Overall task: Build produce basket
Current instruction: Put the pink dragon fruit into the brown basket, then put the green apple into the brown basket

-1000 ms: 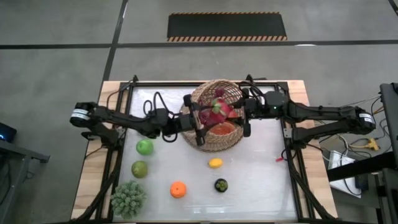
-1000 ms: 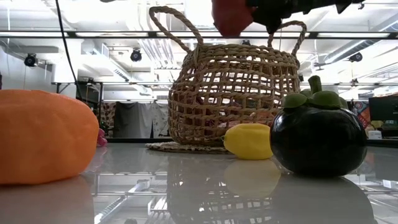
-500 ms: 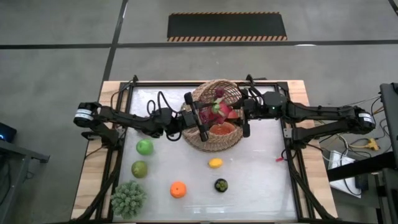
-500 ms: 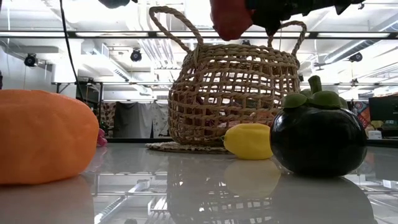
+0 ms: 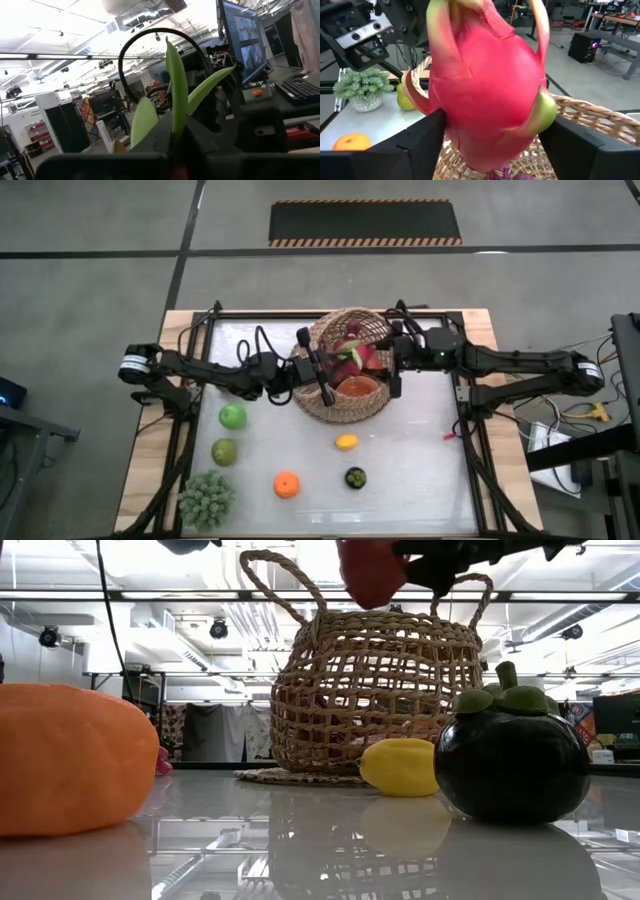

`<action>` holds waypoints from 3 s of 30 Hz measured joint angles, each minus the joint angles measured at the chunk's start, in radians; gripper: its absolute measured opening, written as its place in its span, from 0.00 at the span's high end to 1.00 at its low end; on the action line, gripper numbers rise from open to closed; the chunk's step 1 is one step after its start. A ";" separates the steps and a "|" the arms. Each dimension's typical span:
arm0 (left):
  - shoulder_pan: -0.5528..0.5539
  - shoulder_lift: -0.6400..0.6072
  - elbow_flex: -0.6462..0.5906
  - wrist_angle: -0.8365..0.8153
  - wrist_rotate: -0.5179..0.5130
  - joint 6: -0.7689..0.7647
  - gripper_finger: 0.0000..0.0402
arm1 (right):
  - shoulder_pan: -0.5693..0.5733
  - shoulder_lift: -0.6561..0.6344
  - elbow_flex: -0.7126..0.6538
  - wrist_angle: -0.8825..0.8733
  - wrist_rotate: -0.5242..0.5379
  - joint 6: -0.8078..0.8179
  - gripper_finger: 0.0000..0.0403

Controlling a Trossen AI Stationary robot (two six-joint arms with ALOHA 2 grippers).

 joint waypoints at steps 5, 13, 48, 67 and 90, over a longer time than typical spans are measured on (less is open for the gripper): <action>0.005 0.000 -0.002 -0.006 0.002 -0.002 0.99 | 0.000 -0.050 0.043 -0.113 0.005 0.010 0.19; 0.033 0.035 -0.006 0.001 0.009 -0.047 1.00 | 0.000 -0.094 0.129 -0.288 0.125 0.021 0.17; 0.066 0.230 0.085 -0.099 -0.203 -0.134 0.95 | 0.000 -0.111 0.151 -0.391 0.137 0.033 0.18; 0.013 0.175 0.085 -0.177 -0.222 -0.127 0.69 | 0.000 -0.038 0.140 -0.394 0.136 0.081 0.18; -0.155 -0.092 0.085 -0.647 -0.216 -0.021 0.69 | 0.052 0.014 0.221 -0.410 0.135 0.106 0.19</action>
